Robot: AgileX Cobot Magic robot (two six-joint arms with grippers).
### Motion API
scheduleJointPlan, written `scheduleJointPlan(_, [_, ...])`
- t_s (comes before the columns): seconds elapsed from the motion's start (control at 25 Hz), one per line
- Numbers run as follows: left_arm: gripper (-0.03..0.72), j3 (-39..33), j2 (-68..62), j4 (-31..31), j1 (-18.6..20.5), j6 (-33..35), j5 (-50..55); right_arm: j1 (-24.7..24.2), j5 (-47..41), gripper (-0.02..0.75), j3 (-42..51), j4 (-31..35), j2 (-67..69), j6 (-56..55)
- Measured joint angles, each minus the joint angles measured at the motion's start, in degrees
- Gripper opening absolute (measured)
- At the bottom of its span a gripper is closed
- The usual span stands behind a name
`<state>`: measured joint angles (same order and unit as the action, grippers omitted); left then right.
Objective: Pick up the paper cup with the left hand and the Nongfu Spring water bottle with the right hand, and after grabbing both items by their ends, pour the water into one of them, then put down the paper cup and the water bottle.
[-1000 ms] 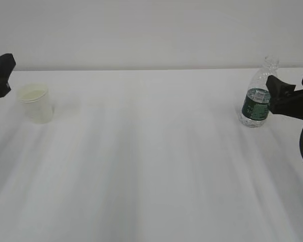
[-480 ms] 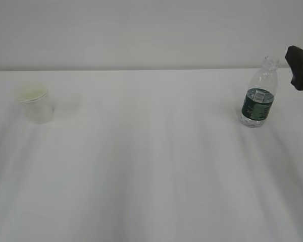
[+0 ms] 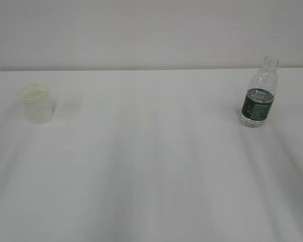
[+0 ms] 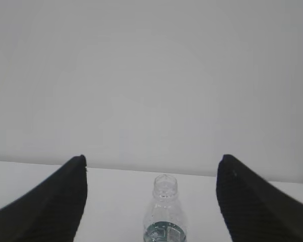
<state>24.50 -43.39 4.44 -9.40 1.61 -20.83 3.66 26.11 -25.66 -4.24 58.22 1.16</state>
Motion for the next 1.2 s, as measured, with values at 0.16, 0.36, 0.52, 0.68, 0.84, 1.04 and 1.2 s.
scheduleJointPlan(0.16, [0.515,1.74,4.56,0.00,0.00,0.09,9.02,0.00,-5.60,0.594,0.00,-1.07,-6.17,-0.02])
scheduleJointPlan(0.36, [0.513,7.36,8.71,-0.57,0.00,0.09,19.26,0.00,-13.76,0.594,0.10,-2.70,-13.52,-0.02])
scheduleJointPlan(0.52, [0.505,10.03,11.04,-1.24,0.00,0.09,25.88,0.00,-19.51,0.593,0.10,-3.52,-19.51,-0.02])
scheduleJointPlan(0.68, [0.504,12.66,13.28,-3.40,0.00,0.12,33.18,0.00,-26.11,0.593,-0.51,-4.42,-24.41,-0.12])
scheduleJointPlan(0.84, [0.503,14.40,15.60,-5.08,0.00,0.21,41.26,0.00,-33.00,0.593,-1.78,-4.51,-27.57,-0.12])
scheduleJointPlan(1.04, [0.503,16.08,19.53,-6.42,0.00,0.21,53.18,0.00,-43.40,0.593,-4.48,-3.64,-30.52,-0.12])
scheduleJointPlan(1.2, [0.503,17.30,23.61,-7.82,0.00,0.21,59.77,0.00,-51.86,0.592,-7.14,-0.58,-34.13,-0.12])
